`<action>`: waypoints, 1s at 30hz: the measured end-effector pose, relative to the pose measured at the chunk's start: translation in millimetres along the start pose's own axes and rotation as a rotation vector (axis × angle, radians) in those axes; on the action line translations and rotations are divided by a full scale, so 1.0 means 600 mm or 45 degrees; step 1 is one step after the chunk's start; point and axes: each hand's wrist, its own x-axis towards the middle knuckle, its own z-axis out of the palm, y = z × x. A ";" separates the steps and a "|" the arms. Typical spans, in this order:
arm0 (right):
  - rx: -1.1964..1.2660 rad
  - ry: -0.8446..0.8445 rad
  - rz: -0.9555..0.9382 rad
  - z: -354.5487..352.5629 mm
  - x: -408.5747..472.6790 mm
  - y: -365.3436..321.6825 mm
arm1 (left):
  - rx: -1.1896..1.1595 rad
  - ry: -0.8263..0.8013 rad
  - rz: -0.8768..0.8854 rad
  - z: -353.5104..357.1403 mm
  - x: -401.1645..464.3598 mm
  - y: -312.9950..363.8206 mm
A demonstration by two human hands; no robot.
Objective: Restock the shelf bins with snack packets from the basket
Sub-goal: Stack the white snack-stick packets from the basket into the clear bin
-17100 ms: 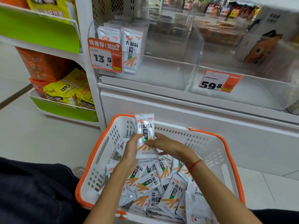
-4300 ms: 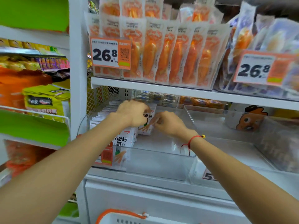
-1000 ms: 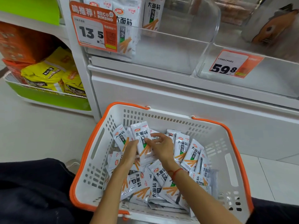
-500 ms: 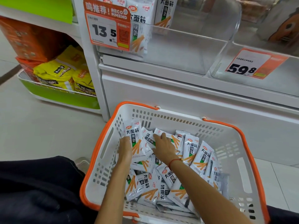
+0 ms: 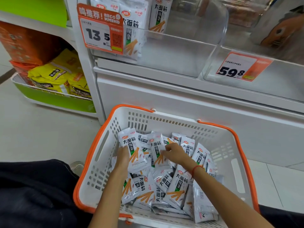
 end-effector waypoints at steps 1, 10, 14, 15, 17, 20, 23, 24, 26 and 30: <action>0.179 0.021 0.030 -0.006 0.000 0.003 | 0.022 0.002 0.007 0.000 -0.004 -0.002; 0.535 0.022 -0.120 0.024 -0.035 -0.047 | -0.144 -0.109 -0.101 0.033 -0.026 -0.015; 0.532 0.374 -0.146 0.062 -0.026 -0.050 | -0.169 -0.162 -0.089 0.031 -0.029 -0.005; 0.516 0.438 -0.169 0.067 -0.028 -0.051 | -0.132 -0.160 -0.088 0.030 -0.023 -0.008; 0.467 0.482 -0.176 0.074 -0.031 -0.057 | -0.082 -0.164 -0.049 0.032 -0.002 -0.023; 0.451 0.400 -0.242 0.070 -0.029 -0.060 | -0.013 -0.147 -0.005 0.028 -0.013 -0.017; 0.089 0.406 -0.219 0.044 0.005 -0.032 | -0.023 -0.119 0.010 0.022 -0.016 -0.009; -0.112 0.368 -0.173 0.034 0.016 -0.015 | -0.023 -0.107 -0.001 0.019 -0.015 -0.008; -0.477 0.191 -0.083 0.024 0.033 0.020 | -0.048 -0.102 -0.024 0.016 -0.013 -0.006; -0.749 0.126 -0.107 0.039 0.022 0.039 | -0.084 -0.106 -0.029 0.013 -0.003 -0.006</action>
